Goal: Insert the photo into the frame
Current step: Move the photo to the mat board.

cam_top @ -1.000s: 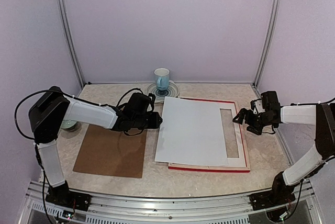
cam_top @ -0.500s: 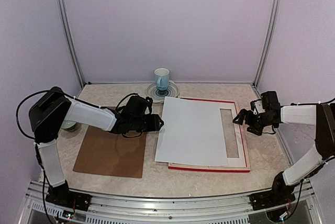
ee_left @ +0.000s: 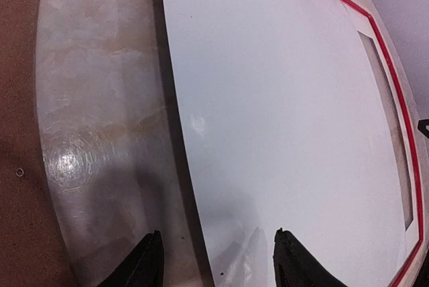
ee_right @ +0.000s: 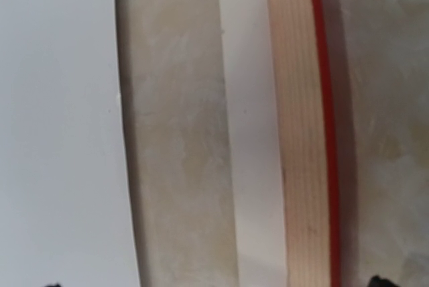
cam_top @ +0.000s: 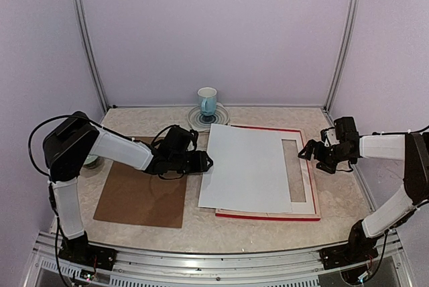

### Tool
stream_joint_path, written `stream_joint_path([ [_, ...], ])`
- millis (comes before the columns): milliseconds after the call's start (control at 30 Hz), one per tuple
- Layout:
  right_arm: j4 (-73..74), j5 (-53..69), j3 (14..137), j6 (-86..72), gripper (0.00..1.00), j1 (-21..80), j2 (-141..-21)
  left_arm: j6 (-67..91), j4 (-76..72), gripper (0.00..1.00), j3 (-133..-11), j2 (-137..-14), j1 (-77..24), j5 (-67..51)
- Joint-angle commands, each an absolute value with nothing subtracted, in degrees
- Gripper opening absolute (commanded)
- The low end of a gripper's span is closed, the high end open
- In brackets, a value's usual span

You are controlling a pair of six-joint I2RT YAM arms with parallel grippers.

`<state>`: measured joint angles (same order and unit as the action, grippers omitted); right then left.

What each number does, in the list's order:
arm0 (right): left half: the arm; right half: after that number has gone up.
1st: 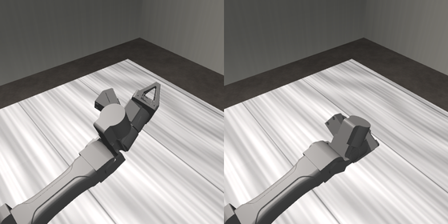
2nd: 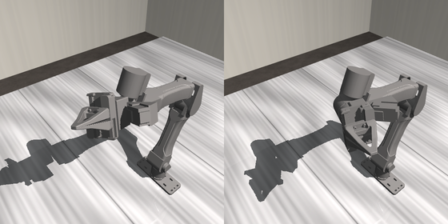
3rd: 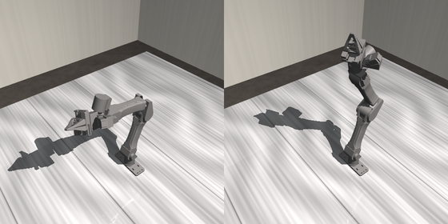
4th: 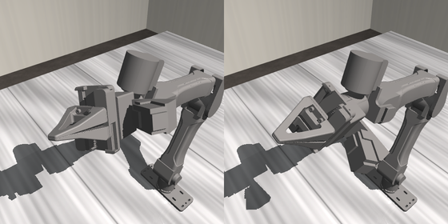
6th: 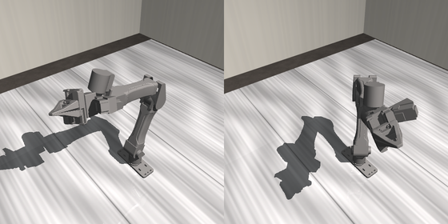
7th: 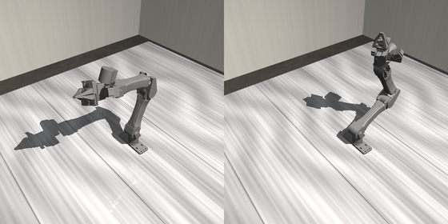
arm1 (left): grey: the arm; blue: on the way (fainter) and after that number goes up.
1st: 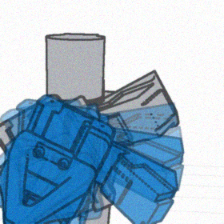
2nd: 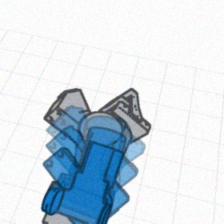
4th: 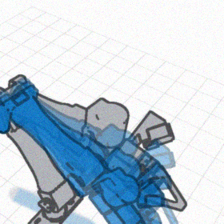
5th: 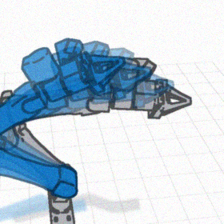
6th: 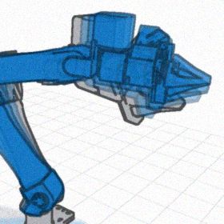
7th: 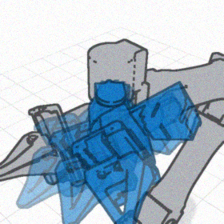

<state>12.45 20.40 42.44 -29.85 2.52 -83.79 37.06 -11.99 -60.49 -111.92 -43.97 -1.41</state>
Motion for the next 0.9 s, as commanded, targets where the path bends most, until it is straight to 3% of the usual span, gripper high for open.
stream_joint_path([
  [0,12.59,20.17,42.80,-29.62,0.99,2.01,-82.35,37.09,-12.54,0.56,-62.75,-113.62,-44.77,-1.91],
  [867,12.61,20.08,42.89,-29.60,0.99,1.96,-82.88,35.64,-11.25,0.56,-67.89,-115.92,-48.06,-2.80],
])
